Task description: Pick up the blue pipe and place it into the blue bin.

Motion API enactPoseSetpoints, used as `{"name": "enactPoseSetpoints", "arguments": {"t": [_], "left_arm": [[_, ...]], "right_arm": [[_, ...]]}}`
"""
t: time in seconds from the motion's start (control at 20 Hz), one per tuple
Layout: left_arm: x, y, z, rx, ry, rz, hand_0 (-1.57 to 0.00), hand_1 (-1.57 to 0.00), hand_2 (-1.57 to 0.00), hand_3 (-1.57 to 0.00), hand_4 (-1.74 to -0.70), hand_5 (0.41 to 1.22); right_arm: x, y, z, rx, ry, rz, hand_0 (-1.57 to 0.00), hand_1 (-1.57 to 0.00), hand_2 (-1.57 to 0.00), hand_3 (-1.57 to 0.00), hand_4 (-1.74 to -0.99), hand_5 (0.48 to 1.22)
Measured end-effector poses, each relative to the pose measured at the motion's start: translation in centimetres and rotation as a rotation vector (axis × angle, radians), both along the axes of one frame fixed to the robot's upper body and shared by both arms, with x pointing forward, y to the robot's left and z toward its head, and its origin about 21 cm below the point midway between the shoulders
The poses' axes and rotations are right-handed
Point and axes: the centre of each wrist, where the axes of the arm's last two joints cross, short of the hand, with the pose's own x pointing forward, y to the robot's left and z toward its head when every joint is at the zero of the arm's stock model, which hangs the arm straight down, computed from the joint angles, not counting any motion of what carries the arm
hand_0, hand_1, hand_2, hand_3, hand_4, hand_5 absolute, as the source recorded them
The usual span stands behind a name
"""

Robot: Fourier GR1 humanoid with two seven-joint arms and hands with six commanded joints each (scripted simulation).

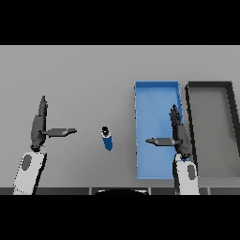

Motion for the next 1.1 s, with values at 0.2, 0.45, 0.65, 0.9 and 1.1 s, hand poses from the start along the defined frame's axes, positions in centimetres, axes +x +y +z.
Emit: {"name": "enactPoseSetpoints", "arguments": {"t": [0.2, 0.45, 0.65, 0.9, 1.1], "left_arm": [[-0.4, 0.1, -0.1, 0.002, -0.012, -0.002, 0.00, 0.00, 0.00, 0.00, -1.07, 0.591], [-1.1, 2.9, 1.3, 0.134, 0.022, -0.328, 0.00, 0.00, 0.00, 0.00, -1.08, 0.587], [-1.0, 3.4, 1.6, 0.158, 0.040, -0.413, 0.00, 0.00, 0.00, 0.00, -1.08, 0.600], [-2.3, 2.6, 2.2, 0.131, 0.034, -0.565, 0.00, 0.00, 0.00, 0.00, -1.10, 0.567], [-3.8, 0.0, 1.8, 0.109, 0.080, -0.716, 0.00, 0.00, 0.00, 0.00, -1.14, 0.503]], "right_arm": [[-0.4, 0.1, -0.1, 0.001, -0.005, 0.001, 0.00, 0.00, 0.00, 0.00, -1.225, 0.617], [-2.7, -0.3, 0.6, -0.173, -0.098, 0.120, 0.00, 0.00, 0.00, 0.00, -1.225, 0.620], [-3.4, -0.2, 1.3, -0.263, -0.092, 0.143, 0.00, 0.00, 0.00, 0.00, -1.196, 0.609], [-3.1, -0.6, 1.3, -0.292, -0.065, 0.128, 0.00, 0.00, 0.00, 0.00, -1.193, 0.605], [-3.5, 0.1, 1.3, -0.274, -0.094, 0.162, 0.00, 0.00, 0.00, 0.00, -1.208, 0.611]]}}
